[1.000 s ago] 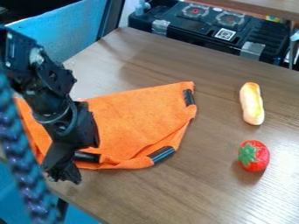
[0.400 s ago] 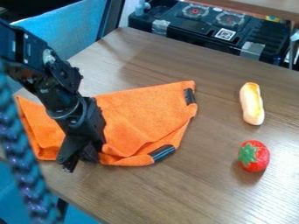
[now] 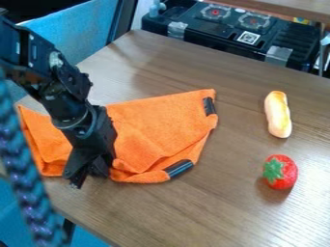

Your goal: Unfold the cloth from bottom to top

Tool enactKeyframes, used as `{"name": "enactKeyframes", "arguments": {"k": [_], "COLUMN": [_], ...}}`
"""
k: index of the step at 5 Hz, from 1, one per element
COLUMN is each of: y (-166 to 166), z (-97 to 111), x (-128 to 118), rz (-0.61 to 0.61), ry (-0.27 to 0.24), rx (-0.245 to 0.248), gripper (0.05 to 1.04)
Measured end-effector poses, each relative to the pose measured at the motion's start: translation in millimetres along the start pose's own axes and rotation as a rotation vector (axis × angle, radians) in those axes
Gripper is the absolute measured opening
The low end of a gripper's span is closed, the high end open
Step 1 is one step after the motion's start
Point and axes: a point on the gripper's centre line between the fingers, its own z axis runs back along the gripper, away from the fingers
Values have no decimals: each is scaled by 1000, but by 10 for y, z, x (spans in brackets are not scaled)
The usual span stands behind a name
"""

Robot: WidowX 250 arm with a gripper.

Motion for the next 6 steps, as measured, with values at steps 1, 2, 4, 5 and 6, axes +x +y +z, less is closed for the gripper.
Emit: {"name": "enactKeyframes", "arguments": {"k": [1,2,4,5,6], "y": [1,-8,-16,6,1], "z": [17,30,45,63,69], "x": [2,16,3,9,3], "rz": [14,24,59,44,50], "ry": [-7,-16,-46,-51,-55], "rx": [-23,-37,-51,-53,-60], "gripper": [730,972,706,401,177]}}
